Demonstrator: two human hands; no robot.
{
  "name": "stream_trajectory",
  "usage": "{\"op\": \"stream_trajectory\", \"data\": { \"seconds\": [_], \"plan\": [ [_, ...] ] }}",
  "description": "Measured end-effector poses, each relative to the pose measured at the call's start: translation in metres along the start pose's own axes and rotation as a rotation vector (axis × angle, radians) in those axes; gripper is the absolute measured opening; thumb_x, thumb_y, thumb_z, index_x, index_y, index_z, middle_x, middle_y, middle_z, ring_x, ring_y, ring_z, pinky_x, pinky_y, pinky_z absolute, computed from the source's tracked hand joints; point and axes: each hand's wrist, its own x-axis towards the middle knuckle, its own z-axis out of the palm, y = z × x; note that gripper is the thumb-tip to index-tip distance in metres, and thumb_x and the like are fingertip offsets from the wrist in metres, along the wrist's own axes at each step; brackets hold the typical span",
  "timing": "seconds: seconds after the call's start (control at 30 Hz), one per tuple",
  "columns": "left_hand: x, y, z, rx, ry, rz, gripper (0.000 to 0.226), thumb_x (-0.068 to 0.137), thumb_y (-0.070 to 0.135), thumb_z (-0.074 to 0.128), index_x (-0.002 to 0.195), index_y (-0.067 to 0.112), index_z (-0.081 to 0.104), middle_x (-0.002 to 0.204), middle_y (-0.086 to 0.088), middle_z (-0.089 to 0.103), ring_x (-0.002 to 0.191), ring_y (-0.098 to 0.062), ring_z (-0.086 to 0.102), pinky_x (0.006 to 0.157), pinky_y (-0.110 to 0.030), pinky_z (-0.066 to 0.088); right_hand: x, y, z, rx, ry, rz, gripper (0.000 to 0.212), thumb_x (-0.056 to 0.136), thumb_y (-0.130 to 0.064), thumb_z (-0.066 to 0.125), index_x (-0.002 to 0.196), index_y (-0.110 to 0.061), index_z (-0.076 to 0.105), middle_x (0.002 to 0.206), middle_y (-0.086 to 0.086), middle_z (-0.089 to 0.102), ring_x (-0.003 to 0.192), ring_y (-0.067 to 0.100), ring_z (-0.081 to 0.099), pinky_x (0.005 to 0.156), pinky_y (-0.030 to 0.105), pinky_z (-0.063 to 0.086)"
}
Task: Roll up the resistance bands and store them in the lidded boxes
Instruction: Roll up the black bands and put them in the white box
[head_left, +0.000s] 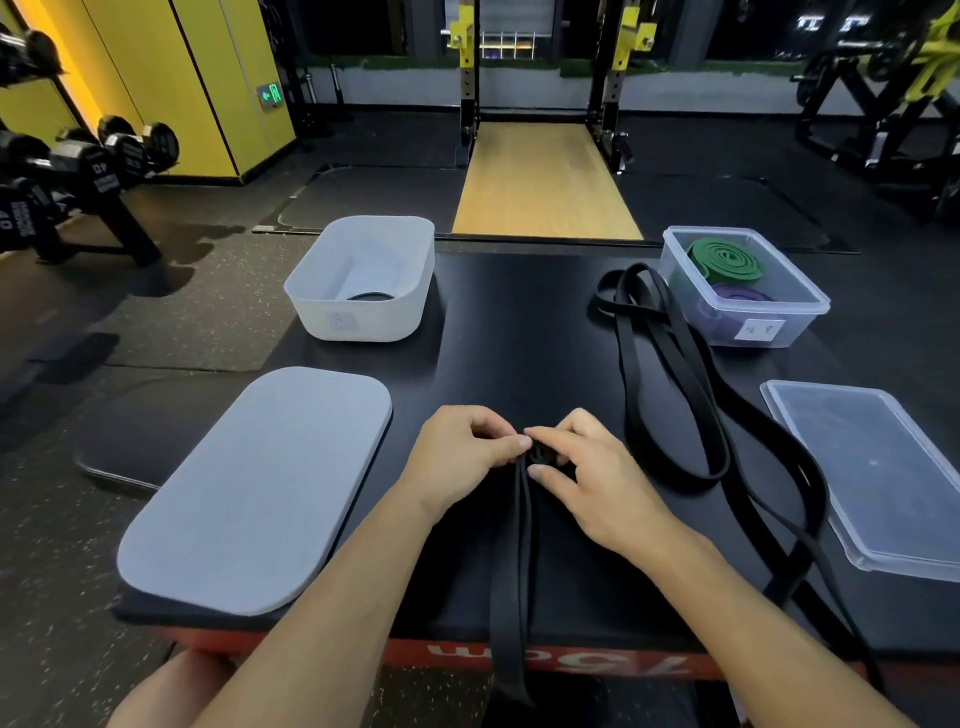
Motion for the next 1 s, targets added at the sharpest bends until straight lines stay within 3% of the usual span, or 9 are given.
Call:
{"op": "stream_trajectory", "data": {
  "seconds": [0.23, 0.37, 0.5, 0.63, 0.73, 0.87, 1.0],
  "plan": [
    [-0.004, 0.005, 0.003, -0.048, -0.082, 0.003, 0.010, 0.091, 0.030, 0.081, 0.088, 0.021, 0.080, 0.091, 0.005, 0.079, 0.092, -0.011, 0.074, 0.092, -0.030, 0.057, -0.007, -0.002, 0.004, -0.001, 0.111, 0.019, 0.026, 0.088, -0.046, 0.076, 0.102, -0.034, 0.057, 0.096, -0.020, 0.048, 0.091, 0.009, 0.052, 0.078, 0.026, 0.045],
    [-0.003, 0.011, 0.001, -0.111, -0.133, -0.022, 0.017, 0.089, 0.036, 0.081, 0.091, 0.019, 0.079, 0.088, -0.003, 0.078, 0.073, -0.006, 0.064, 0.080, -0.022, 0.054, -0.007, -0.001, 0.007, -0.034, 0.155, -0.019, 0.029, 0.088, -0.048, 0.075, 0.103, -0.031, 0.058, 0.094, -0.017, 0.048, 0.086, 0.012, 0.052, 0.078, 0.027, 0.045],
    [0.000, 0.012, -0.002, -0.117, -0.164, -0.072, 0.016, 0.086, 0.027, 0.086, 0.091, 0.015, 0.077, 0.097, -0.013, 0.078, 0.082, -0.012, 0.069, 0.077, -0.019, 0.056, -0.006, -0.003, 0.006, -0.062, 0.171, -0.052, 0.029, 0.087, -0.048, 0.075, 0.104, -0.031, 0.059, 0.096, -0.018, 0.050, 0.087, 0.010, 0.053, 0.081, 0.030, 0.049],
    [0.005, 0.016, -0.010, -0.207, -0.190, -0.170, 0.015, 0.082, 0.017, 0.088, 0.088, 0.015, 0.075, 0.090, -0.008, 0.077, 0.081, -0.007, 0.071, 0.072, -0.015, 0.054, -0.007, -0.004, 0.005, -0.008, 0.175, -0.093, 0.031, 0.086, -0.047, 0.075, 0.108, -0.031, 0.059, 0.098, -0.019, 0.051, 0.090, 0.008, 0.054, 0.074, 0.033, 0.053],
    [0.009, 0.018, -0.010, -0.179, -0.216, -0.203, 0.015, 0.078, 0.022, 0.091, 0.081, 0.019, 0.077, 0.086, -0.003, 0.073, 0.081, -0.010, 0.068, 0.075, -0.022, 0.058, -0.005, -0.005, 0.006, -0.097, 0.210, -0.094, 0.031, 0.085, -0.048, 0.076, 0.104, -0.029, 0.060, 0.096, -0.018, 0.051, 0.086, 0.007, 0.051, 0.071, 0.028, 0.048],
    [0.007, 0.021, -0.004, -0.155, -0.207, -0.207, 0.014, 0.079, 0.031, 0.090, 0.081, 0.021, 0.081, 0.085, -0.008, 0.069, 0.080, -0.018, 0.061, 0.094, -0.038, 0.060, -0.003, -0.004, 0.005, -0.232, 0.283, -0.112, 0.032, 0.084, -0.053, 0.070, 0.095, -0.026, 0.058, 0.088, -0.016, 0.049, 0.076, 0.010, 0.044, 0.072, 0.028, 0.038],
    [-0.005, 0.026, -0.007, -0.199, -0.289, -0.222, 0.012, 0.090, 0.031, 0.082, 0.096, 0.021, 0.083, 0.093, -0.007, 0.079, 0.082, -0.016, 0.073, 0.091, -0.029, 0.059, -0.006, -0.003, 0.005, -0.259, 0.369, -0.148, 0.035, 0.082, -0.054, 0.071, 0.090, -0.024, 0.056, 0.084, -0.014, 0.047, 0.073, 0.011, 0.043, 0.079, 0.029, 0.036]
  ]
}}
